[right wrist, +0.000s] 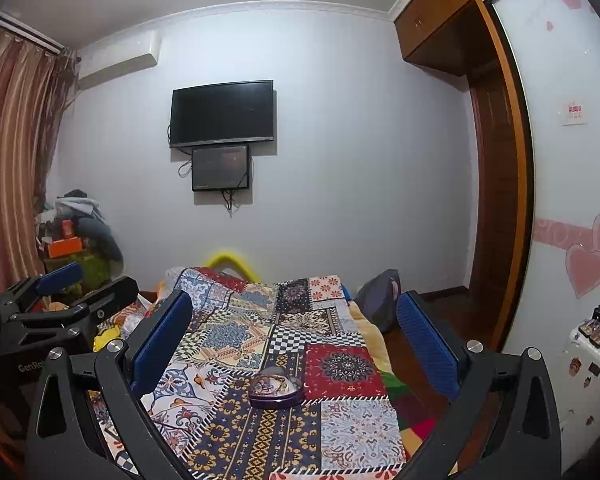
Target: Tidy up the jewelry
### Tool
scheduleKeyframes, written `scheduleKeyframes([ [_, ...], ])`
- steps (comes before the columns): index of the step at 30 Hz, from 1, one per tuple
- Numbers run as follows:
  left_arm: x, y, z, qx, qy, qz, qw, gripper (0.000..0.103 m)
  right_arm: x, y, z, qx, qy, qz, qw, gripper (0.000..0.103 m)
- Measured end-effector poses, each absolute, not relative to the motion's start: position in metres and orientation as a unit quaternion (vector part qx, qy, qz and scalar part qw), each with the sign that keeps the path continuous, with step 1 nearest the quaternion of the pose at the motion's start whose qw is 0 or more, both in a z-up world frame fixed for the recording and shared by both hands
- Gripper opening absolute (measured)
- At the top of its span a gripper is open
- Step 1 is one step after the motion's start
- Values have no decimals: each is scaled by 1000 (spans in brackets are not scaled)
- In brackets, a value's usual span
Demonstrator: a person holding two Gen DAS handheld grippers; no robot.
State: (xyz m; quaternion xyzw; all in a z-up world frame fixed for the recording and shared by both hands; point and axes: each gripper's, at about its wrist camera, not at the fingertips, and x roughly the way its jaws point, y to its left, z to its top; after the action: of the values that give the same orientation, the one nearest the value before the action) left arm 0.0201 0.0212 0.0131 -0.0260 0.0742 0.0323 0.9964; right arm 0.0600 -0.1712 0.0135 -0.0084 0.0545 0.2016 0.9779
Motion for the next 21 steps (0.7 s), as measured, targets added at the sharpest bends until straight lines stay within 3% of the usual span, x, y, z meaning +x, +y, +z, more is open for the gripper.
scheduleKeyframes([
  [21, 21, 23, 11, -37, 85, 18, 995, 103, 61, -173, 13, -4, 59, 196, 979, 102],
])
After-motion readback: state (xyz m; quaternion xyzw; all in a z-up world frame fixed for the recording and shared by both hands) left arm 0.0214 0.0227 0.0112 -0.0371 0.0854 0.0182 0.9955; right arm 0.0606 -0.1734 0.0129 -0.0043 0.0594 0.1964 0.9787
